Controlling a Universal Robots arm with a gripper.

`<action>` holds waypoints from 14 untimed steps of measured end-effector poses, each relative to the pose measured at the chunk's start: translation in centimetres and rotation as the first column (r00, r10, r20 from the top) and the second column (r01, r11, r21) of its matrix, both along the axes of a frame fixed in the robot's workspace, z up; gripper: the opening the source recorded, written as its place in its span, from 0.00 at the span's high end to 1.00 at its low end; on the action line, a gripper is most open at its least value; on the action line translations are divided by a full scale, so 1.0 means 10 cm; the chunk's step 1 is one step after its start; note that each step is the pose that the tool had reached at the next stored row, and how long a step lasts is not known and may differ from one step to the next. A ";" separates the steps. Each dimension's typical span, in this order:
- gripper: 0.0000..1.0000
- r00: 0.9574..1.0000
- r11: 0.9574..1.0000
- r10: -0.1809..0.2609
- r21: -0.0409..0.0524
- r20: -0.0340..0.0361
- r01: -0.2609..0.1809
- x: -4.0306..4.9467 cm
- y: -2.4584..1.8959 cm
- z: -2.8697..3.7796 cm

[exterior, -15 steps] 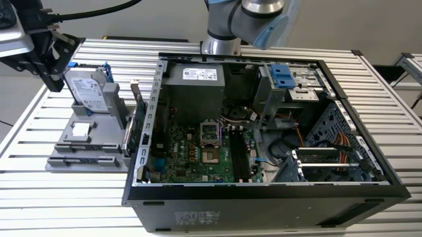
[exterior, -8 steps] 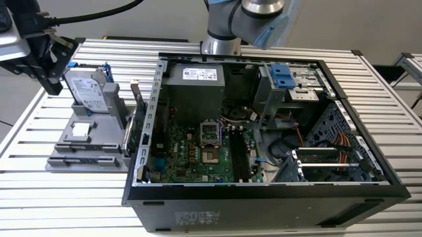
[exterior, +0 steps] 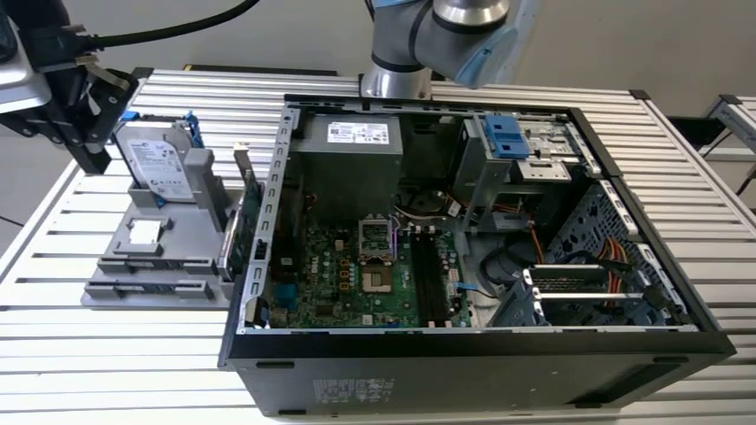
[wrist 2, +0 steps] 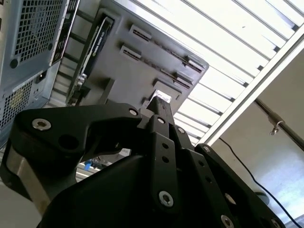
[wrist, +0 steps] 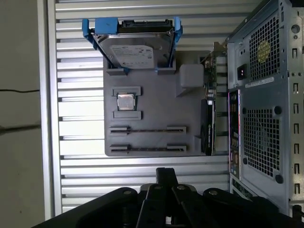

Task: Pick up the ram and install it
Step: 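Pick up the ram and move it above insertion slot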

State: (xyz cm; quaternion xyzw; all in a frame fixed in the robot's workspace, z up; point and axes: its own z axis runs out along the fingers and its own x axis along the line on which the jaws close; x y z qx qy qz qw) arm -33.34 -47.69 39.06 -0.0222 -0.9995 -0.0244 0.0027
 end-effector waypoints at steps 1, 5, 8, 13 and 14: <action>1.00 1.000 1.000 0.000 0.000 0.000 0.000 0.000 0.000 0.000; 1.00 1.000 1.000 0.000 0.000 -0.001 0.000 0.000 -0.004 0.000; 1.00 1.000 1.000 0.000 0.000 -0.001 0.000 0.000 -0.004 0.000; 1.00 1.000 1.000 0.000 0.000 -0.001 0.000 0.000 -0.004 0.000; 1.00 1.000 1.000 0.001 0.000 -0.001 -0.001 0.000 -0.004 0.000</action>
